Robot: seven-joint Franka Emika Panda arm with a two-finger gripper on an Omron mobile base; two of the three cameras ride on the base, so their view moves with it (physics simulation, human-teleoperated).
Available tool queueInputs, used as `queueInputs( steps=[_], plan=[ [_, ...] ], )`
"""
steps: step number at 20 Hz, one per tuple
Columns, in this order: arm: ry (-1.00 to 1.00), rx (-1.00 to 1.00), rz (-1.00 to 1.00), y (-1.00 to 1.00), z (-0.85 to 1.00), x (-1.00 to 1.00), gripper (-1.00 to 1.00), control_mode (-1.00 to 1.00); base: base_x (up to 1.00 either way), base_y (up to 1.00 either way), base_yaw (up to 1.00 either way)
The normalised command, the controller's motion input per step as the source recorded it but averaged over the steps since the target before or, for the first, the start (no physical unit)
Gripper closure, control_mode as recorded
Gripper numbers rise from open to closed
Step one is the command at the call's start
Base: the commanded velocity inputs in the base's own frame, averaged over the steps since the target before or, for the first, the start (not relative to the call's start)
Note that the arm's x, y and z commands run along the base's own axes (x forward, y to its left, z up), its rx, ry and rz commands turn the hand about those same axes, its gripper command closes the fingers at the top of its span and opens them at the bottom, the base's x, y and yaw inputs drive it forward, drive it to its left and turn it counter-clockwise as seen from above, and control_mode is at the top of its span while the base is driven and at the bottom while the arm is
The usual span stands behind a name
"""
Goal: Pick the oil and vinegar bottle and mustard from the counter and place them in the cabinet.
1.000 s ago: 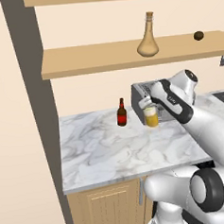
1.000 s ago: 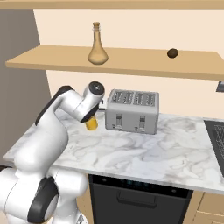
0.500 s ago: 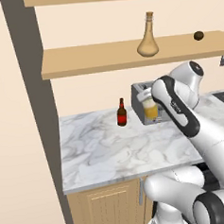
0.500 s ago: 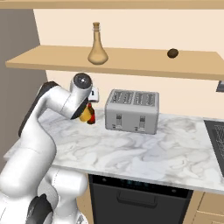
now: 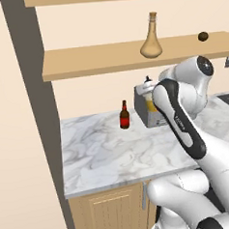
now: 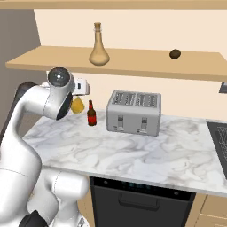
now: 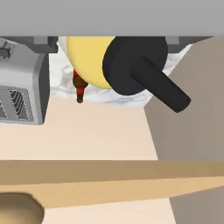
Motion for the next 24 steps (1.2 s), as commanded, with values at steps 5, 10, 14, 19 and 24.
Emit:
queueInputs(
  steps=[5, 10, 14, 19, 24],
  plan=[
    [-0.05, 0.07, -0.20, 0.09, 0.60, -0.17, 1.00, -1.00, 0.00, 0.00, 0.00],
    [0.00, 0.12, -0.20, 0.02, 0.56, -0.10, 1.00, -1.00, 0.00, 0.00, 0.00],
    [-0.01, 0.11, -0.15, 0.02, 0.50, -0.07, 1.00, -1.00, 0.00, 0.00, 0.00],
    [-0.04, 0.07, -0.10, 0.06, 0.48, -0.02, 1.00, -1.00, 0.00, 0.00, 0.00],
    [-0.05, 0.06, -0.06, 0.07, 0.43, 0.00, 1.00, -1.00, 0.00, 0.00, 0.00]
  ],
)
